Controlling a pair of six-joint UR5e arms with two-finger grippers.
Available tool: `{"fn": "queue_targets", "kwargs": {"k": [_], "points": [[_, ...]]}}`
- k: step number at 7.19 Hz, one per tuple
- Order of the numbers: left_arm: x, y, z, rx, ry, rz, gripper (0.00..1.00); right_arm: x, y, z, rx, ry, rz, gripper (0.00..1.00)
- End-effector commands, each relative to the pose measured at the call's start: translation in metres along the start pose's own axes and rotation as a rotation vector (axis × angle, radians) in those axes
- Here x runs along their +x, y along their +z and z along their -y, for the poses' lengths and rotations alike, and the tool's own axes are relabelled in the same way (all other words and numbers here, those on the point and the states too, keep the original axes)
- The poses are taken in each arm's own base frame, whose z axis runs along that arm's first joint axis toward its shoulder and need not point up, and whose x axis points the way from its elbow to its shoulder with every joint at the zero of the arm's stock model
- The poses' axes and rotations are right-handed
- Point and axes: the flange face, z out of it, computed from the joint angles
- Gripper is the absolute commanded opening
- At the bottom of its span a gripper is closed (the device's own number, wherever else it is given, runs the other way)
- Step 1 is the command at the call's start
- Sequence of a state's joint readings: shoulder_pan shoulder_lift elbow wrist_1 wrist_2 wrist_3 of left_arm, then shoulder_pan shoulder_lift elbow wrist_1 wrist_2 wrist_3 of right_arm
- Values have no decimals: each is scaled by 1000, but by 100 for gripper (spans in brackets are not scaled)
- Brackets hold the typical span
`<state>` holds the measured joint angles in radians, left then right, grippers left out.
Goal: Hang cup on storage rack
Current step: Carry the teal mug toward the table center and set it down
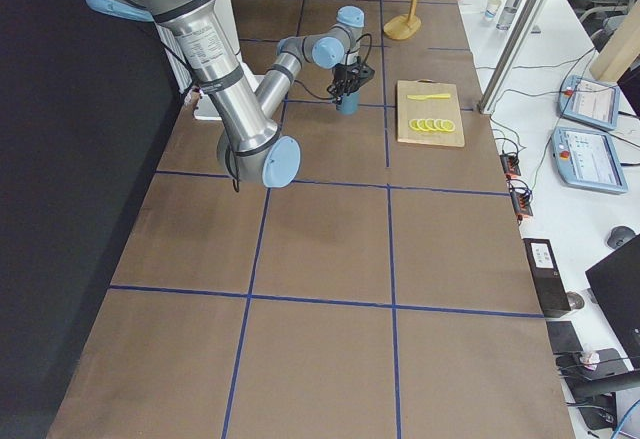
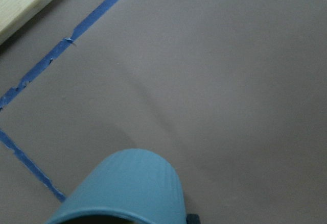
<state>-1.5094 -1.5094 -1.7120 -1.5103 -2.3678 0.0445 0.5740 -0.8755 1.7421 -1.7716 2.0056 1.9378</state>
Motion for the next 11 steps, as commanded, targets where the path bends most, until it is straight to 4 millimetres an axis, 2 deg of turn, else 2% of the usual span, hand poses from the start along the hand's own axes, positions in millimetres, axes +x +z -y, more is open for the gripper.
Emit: {"fn": "queue_targets", "kwargs": {"k": [1,2,4,5,6,8,9,10,11], "points": [[0,0,0,1,1,-1,100,-40,25,-66,35,231,-12,1],[1,0,0,-1,2,-1,100,-54,36,-88,59,312,-4,2],[1,0,1,0,3,1,100,-65,62,-106,31,357,51,4],[1,0,1,0,3,1,100,-66,64,-106,31,337,45,29],[1,0,1,0,3,-1,100,-63,63,-106,24,317,39,99],[2,-1,1,2,4,-1,100,-56,50,-106,30,229,10,100],[2,-1,1,2,4,-1,100,-47,16,-96,41,150,-7,100],[2,-1,1,2,2,-1,100,-37,-13,-73,46,43,-5,100],[3,-2,1,5,7,-1,100,-23,-26,-35,54,-60,8,100]]}}
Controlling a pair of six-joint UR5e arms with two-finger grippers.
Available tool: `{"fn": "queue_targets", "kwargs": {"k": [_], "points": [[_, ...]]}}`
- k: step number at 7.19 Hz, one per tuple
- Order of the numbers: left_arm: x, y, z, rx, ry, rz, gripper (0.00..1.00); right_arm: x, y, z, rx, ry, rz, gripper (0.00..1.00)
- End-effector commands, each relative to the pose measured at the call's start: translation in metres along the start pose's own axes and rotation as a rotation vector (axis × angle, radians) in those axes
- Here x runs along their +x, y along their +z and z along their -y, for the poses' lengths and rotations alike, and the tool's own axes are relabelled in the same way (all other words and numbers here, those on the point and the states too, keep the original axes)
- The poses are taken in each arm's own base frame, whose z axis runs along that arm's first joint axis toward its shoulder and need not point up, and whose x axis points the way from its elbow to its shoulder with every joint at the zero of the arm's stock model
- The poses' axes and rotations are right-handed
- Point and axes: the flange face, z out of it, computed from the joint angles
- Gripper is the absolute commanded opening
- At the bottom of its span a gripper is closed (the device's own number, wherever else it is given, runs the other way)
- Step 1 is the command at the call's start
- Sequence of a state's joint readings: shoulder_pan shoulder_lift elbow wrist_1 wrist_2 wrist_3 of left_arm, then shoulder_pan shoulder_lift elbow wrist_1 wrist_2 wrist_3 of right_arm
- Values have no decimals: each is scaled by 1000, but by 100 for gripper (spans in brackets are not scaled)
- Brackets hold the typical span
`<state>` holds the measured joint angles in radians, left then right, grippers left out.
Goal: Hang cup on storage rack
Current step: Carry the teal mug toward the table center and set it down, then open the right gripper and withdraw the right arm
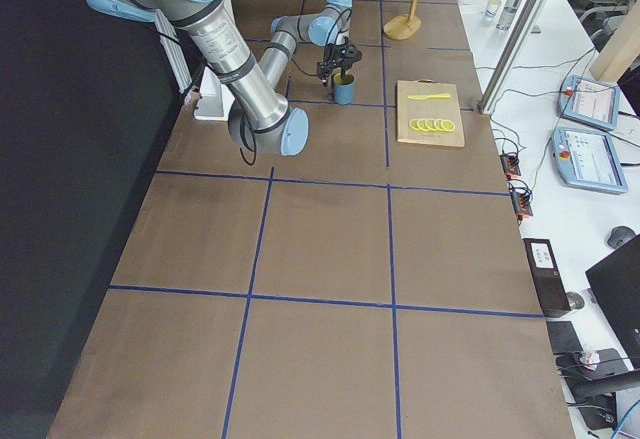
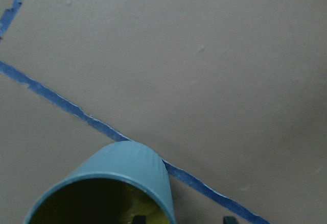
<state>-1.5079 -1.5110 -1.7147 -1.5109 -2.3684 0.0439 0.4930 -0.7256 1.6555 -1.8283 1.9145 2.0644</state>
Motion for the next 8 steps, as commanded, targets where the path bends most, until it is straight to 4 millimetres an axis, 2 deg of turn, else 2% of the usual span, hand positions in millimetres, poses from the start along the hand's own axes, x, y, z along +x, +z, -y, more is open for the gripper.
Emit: {"fn": "queue_targets", "kwargs": {"k": [1,2,4,5,6,7,8], "points": [[1,-1,0,2,3,0,100,20,-32,93,15,-232,10,100],[1,-1,0,2,2,2,100,40,-45,160,17,-346,10,100],[4,-4,1,8,7,2,100,108,-69,306,-5,-601,0,100],[6,-6,1,12,13,4,100,149,-76,380,8,-723,-25,100],[6,-6,1,11,4,3,100,199,-77,450,19,-852,-68,100],[5,-6,0,9,-4,5,100,242,-78,506,4,-927,-82,100],[5,-6,-1,10,-5,0,100,282,-82,545,-8,-969,-82,100]]}}
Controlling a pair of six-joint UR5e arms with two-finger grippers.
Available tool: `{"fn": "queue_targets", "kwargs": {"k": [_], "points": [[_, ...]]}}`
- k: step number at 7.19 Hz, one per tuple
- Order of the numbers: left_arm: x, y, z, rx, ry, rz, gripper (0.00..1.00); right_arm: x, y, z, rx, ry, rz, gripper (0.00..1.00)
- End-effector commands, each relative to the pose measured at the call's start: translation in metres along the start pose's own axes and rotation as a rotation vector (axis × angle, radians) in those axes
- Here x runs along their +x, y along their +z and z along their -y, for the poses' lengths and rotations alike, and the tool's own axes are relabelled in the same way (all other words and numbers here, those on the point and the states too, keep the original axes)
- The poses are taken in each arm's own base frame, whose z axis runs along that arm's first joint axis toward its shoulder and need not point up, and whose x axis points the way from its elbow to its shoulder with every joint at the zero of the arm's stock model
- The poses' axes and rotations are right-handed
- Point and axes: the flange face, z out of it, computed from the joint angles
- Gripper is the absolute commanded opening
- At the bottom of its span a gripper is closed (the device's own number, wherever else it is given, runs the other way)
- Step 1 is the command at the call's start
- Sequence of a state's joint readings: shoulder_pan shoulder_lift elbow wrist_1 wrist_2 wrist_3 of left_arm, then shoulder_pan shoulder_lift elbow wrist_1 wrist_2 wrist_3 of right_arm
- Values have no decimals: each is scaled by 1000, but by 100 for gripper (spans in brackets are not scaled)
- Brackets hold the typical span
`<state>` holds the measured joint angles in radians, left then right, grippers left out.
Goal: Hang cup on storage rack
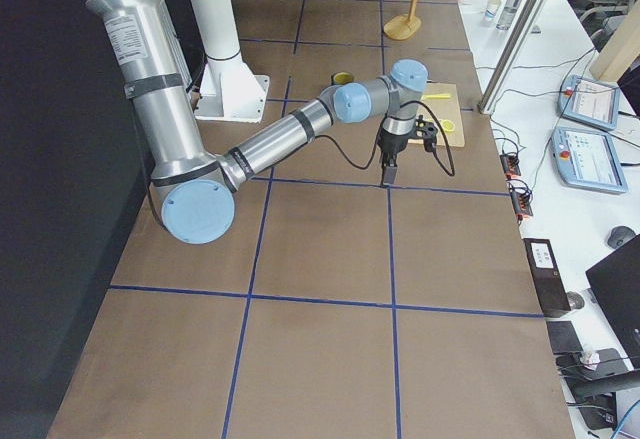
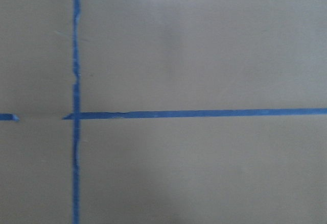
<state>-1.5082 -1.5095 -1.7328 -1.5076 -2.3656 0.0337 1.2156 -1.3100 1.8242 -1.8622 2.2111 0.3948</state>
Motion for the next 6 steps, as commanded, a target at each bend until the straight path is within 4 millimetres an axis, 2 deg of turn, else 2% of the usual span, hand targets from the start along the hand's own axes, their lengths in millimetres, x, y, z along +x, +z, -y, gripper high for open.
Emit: {"fn": "queue_targets", "kwargs": {"k": [1,2,3,4,5,6], "points": [[1,0,0,3,0,-1,100,131,2,-25,-18,-104,-4,100],[0,0,1,1,-1,-1,100,176,5,-47,-25,-136,3,100],[2,-2,4,8,10,2,100,213,10,-70,-34,-153,13,100],[9,-9,13,42,45,5,100,239,16,-92,-47,-157,17,100],[11,-12,16,69,66,8,100,262,38,-122,-35,-151,14,100],[16,-15,28,78,79,6,100,276,56,-141,18,-119,8,100]]}}
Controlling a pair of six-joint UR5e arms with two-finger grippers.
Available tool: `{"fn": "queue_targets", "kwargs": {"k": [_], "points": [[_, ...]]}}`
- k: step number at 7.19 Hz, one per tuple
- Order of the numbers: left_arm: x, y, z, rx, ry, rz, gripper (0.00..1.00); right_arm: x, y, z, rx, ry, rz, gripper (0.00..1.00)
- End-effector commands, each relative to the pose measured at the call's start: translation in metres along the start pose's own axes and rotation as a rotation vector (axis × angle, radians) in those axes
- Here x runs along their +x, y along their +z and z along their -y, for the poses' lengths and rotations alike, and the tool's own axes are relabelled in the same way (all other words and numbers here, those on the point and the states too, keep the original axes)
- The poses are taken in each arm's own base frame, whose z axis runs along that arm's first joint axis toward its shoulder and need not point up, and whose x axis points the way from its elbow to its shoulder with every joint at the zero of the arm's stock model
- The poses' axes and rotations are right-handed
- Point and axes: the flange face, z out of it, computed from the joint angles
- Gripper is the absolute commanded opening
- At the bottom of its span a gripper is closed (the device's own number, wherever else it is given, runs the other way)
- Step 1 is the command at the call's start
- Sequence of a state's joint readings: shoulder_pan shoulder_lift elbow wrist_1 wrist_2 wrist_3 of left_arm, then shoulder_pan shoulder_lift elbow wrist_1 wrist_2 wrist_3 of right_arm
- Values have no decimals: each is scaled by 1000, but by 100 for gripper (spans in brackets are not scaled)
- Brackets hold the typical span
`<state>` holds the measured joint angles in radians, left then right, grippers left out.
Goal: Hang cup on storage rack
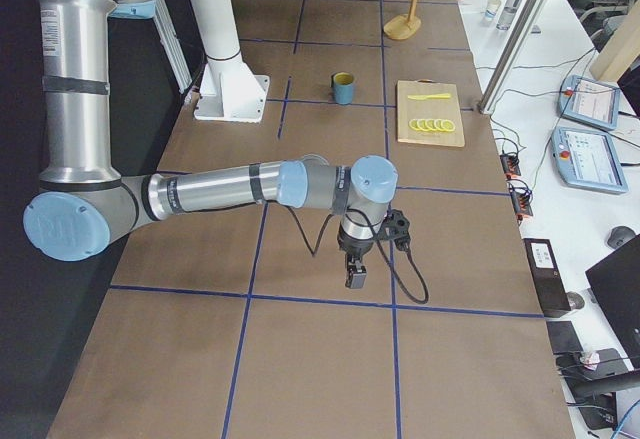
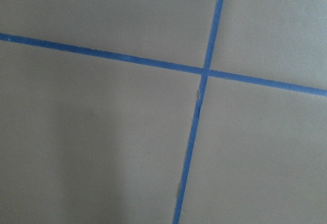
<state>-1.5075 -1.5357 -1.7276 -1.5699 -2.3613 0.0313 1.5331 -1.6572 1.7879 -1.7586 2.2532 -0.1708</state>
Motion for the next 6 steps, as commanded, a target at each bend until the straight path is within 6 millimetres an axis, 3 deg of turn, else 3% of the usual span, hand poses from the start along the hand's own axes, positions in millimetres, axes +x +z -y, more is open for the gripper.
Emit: {"fn": "queue_targets", "kwargs": {"k": [1,4,6], "points": [[7,-6,11,34,46,-5,100,17,20,-30,82,103,-9,100],[34,-28,23,121,139,-7,100,13,18,-27,88,111,-1,100],[100,-2,37,207,394,-48,100,12,18,-26,89,111,-1,100]]}}
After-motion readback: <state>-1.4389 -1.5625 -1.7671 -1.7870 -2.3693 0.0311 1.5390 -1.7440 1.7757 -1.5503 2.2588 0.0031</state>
